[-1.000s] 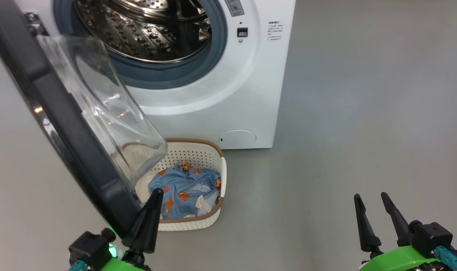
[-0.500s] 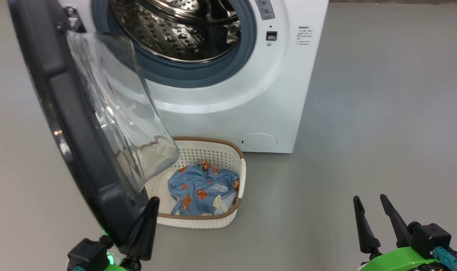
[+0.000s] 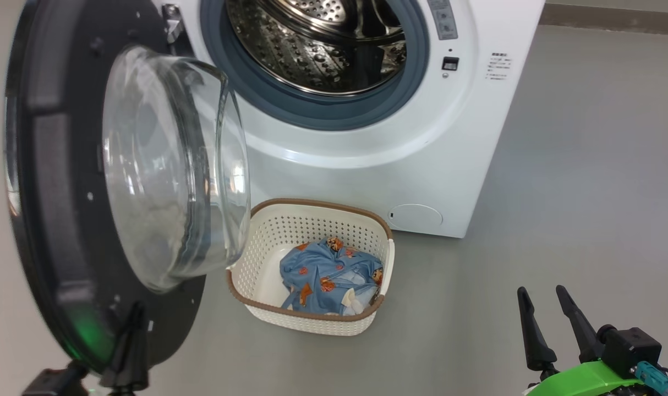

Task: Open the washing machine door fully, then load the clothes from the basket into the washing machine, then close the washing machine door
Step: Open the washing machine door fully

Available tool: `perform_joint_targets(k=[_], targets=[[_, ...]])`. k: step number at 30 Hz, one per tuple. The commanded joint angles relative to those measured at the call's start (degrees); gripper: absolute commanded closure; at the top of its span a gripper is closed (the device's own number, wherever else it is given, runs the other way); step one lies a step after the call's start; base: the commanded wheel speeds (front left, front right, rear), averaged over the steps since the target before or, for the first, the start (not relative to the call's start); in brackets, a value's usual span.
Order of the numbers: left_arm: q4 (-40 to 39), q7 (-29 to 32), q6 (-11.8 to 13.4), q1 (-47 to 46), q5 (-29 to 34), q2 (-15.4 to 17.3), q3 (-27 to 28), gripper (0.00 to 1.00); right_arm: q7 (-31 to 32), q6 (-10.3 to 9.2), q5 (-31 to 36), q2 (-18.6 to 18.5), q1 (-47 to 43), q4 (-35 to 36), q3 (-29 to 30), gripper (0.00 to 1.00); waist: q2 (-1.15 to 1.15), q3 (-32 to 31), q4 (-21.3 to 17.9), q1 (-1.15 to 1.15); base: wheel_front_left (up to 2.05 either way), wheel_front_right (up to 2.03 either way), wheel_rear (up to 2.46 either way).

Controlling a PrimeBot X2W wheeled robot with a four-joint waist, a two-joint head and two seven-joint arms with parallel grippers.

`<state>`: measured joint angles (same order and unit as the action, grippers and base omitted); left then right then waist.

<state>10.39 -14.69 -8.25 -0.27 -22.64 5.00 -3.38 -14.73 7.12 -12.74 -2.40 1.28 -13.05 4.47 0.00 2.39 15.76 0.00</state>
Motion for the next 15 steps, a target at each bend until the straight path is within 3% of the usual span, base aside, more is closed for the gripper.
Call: perform_joint_targets(k=[1, 15], targets=[[-0.25, -0.31, 0.76, -1.18, 0.92, 0.94, 4.88, 1.0, -0.27, 0.36, 0.2, -0.48, 1.46, 1.28, -1.82, 0.0, 0.0, 0.01, 0.94, 0.0, 0.0, 0.0, 0.0], [10.25, -0.31, 1.18, -9.29, 1.61, 4.95, 16.41, 1.0, -0.27, 0.36, 1.63, -0.48, 2.75, 1.48, -1.86, 0.0, 0.0, 2.23, -0.71, 0.0, 0.0, 0.0, 0.0]])
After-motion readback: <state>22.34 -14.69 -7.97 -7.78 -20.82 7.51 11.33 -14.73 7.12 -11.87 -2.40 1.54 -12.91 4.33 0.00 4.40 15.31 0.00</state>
